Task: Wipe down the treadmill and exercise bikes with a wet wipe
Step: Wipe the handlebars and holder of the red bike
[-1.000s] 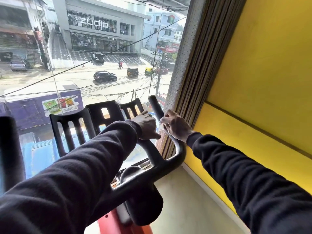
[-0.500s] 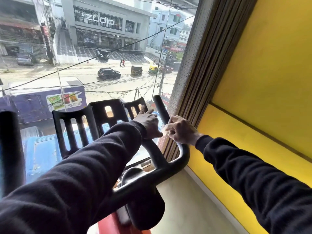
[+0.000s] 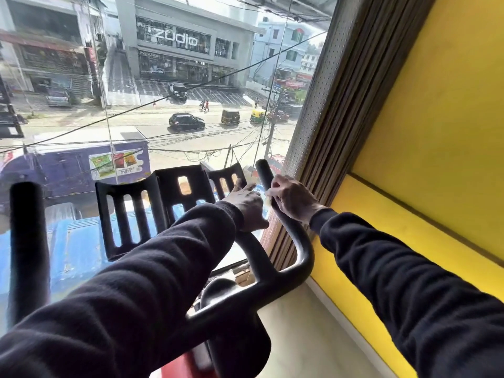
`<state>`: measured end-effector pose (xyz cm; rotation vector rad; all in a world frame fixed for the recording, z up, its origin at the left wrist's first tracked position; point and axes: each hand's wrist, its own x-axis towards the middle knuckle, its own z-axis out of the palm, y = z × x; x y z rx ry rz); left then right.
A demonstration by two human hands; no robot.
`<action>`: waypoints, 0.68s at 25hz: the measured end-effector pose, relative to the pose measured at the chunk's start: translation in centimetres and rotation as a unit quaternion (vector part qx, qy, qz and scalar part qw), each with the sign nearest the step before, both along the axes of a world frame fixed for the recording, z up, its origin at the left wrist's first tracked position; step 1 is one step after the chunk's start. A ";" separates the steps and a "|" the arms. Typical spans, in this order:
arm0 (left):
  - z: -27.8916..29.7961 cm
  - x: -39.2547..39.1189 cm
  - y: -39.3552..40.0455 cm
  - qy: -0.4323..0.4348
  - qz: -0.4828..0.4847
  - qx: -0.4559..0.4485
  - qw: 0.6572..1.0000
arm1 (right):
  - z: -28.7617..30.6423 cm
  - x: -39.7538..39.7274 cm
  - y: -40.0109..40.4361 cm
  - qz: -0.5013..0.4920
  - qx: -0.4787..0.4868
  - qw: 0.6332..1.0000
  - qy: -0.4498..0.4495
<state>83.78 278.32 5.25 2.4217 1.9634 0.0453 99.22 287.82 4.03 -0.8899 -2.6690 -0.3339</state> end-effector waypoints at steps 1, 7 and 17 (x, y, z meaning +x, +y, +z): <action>0.1 0.1 0.0 0.000 -0.002 -0.001 1.000 | 0.0 -0.8 0.0 -0.026 0.008 0.999 0.027; -0.1 -0.1 0.1 -0.002 0.001 0.005 1.000 | -1.4 1.2 -0.5 0.011 -0.012 1.000 0.014; 0.3 0.3 -0.2 -0.018 0.013 -0.008 1.000 | -1.6 -1.5 1.2 -0.239 -0.321 0.809 0.432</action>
